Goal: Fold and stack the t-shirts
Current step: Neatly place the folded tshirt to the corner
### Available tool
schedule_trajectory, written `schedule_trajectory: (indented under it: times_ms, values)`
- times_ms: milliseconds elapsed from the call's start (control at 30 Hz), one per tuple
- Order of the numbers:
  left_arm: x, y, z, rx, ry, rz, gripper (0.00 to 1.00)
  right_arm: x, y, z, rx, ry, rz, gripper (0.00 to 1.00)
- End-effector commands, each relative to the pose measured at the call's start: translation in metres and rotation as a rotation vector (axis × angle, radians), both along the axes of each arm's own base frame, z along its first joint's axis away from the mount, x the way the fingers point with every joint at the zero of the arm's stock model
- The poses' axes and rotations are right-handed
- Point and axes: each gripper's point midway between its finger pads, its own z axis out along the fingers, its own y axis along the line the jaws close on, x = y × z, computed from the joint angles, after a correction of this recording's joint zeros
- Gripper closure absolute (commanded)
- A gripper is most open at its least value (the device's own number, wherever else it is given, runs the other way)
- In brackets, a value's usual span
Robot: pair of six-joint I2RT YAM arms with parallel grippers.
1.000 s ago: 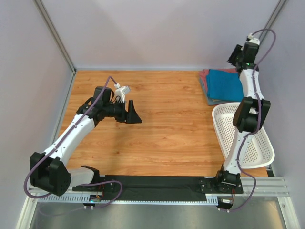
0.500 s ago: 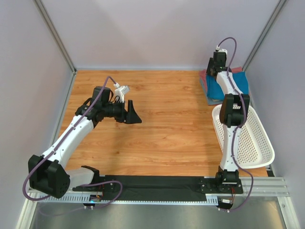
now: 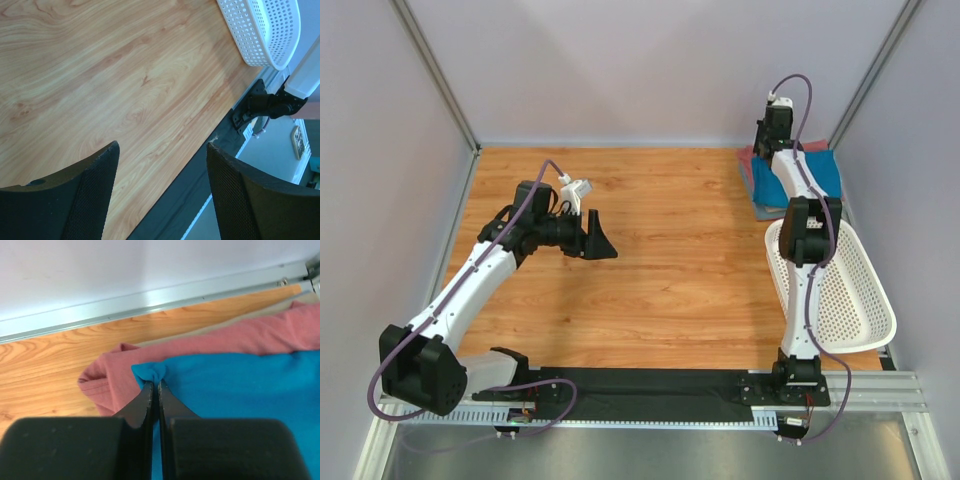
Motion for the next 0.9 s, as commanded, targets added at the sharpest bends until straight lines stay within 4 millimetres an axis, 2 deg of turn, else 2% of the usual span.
schedule_trajectory:
  times_ms: [0, 100, 200, 233, 300, 333, 367, 467, 500, 567, 600, 667, 700, 733, 767, 800, 833, 867]
  values:
    - [0.002, -0.003, 0.011, -0.026, -0.039, -0.01, 0.23, 0.022, 0.047, 0.056, -0.029, -0.172, 0.138, 1.0]
    - [0.002, -0.003, 0.011, -0.027, -0.04, -0.011, 0.23, 0.025, 0.054, 0.063, -0.04, -0.199, 0.14, 1.0]
    - [0.001, -0.003, 0.01, -0.025, -0.036, -0.01, 0.23, 0.025, 0.049, 0.055, -0.053, -0.169, 0.118, 0.98]
    - [0.001, -0.002, 0.01, -0.024, -0.039, -0.011, 0.23, 0.026, 0.049, 0.056, -0.057, -0.167, 0.113, 0.89]
    - [0.001, -0.002, 0.011, -0.022, -0.042, -0.01, 0.23, 0.023, 0.045, 0.05, -0.064, -0.148, 0.095, 0.78]
    - [-0.001, -0.002, 0.009, -0.019, -0.039, -0.013, 0.23, 0.022, 0.043, 0.05, -0.068, -0.143, 0.091, 0.67]
    - [0.0, -0.001, 0.01, -0.018, -0.041, -0.01, 0.23, 0.019, 0.042, 0.052, -0.075, -0.143, 0.076, 0.64]
    - [-0.002, -0.001, 0.01, -0.019, -0.044, -0.01, 0.23, 0.011, 0.034, 0.056, -0.091, -0.131, 0.048, 0.63]
    - [-0.003, -0.001, 0.011, -0.019, -0.047, -0.011, 0.23, 0.006, 0.029, 0.069, -0.103, -0.141, 0.023, 0.63]
    - [-0.003, 0.0, 0.013, -0.022, -0.054, -0.009, 0.23, -0.001, 0.023, 0.077, -0.11, -0.136, 0.006, 0.64]
    - [-0.004, -0.001, 0.013, -0.022, -0.055, -0.011, 0.23, -0.008, 0.019, 0.094, -0.111, -0.146, -0.002, 0.64]
    - [-0.004, 0.0, 0.015, -0.025, -0.062, -0.008, 0.23, -0.017, 0.013, 0.107, -0.106, -0.151, -0.018, 0.67]
    - [-0.005, 0.0, 0.015, -0.028, -0.058, -0.007, 0.23, -0.022, 0.009, 0.105, -0.099, -0.136, -0.022, 0.67]
    - [-0.004, 0.0, 0.017, -0.031, -0.066, -0.005, 0.23, -0.029, 0.006, 0.118, -0.094, -0.147, -0.032, 0.69]
    - [-0.005, -0.001, 0.018, -0.033, -0.069, -0.005, 0.23, -0.035, 0.001, 0.118, -0.085, -0.135, -0.048, 0.71]
    - [-0.005, -0.001, 0.02, -0.039, -0.07, -0.005, 0.23, -0.048, -0.005, 0.124, -0.057, -0.111, -0.068, 0.73]
    - [-0.004, -0.001, 0.023, -0.041, -0.072, -0.004, 0.23, -0.058, -0.02, 0.125, -0.031, -0.093, -0.097, 0.73]
    - [-0.003, -0.002, 0.028, -0.051, -0.085, -0.004, 0.23, -0.066, -0.018, 0.126, 0.011, -0.069, -0.076, 0.73]
